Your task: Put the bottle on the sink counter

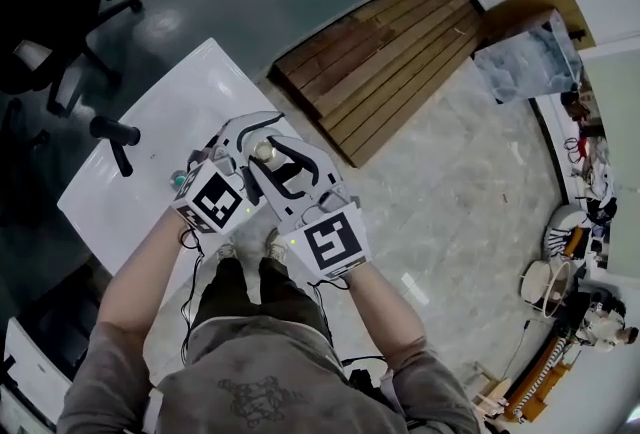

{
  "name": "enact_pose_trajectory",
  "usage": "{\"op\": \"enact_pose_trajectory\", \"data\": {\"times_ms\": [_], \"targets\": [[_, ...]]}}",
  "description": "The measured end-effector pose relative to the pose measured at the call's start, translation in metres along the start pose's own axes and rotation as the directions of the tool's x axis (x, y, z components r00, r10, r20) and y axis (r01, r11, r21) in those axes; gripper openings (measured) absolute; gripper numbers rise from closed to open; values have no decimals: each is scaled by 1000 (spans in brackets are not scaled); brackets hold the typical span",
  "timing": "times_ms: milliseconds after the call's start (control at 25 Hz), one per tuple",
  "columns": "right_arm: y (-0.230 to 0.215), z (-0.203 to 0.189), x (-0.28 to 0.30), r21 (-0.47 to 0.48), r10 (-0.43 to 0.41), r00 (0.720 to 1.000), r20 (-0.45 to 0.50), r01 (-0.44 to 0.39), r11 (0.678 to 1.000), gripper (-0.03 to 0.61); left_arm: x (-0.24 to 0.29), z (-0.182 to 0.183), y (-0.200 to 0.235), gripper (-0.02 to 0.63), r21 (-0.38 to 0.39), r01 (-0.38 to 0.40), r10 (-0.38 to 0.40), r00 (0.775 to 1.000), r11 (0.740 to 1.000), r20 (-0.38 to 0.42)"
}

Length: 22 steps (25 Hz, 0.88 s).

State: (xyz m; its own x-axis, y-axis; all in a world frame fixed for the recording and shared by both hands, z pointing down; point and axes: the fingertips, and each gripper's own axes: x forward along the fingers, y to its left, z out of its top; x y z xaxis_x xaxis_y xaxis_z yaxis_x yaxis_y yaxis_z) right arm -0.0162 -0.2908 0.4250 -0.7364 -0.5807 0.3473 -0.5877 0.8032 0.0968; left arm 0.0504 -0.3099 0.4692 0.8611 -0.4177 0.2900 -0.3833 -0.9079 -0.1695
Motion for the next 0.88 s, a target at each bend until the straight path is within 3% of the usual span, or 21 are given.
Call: {"op": "enact_pose_trajectory", "data": {"times_ms": [480,880], "targets": [[-13,-71,27,40,-28,998,-58,30,999,135,37,-68,-6,322,-2,54,-54,998,999,-38],[-12,-117,22,126,-38,995,-89,49,991,135,59,-102,-37,322,-69,134,-139,988,989,-64]]}}
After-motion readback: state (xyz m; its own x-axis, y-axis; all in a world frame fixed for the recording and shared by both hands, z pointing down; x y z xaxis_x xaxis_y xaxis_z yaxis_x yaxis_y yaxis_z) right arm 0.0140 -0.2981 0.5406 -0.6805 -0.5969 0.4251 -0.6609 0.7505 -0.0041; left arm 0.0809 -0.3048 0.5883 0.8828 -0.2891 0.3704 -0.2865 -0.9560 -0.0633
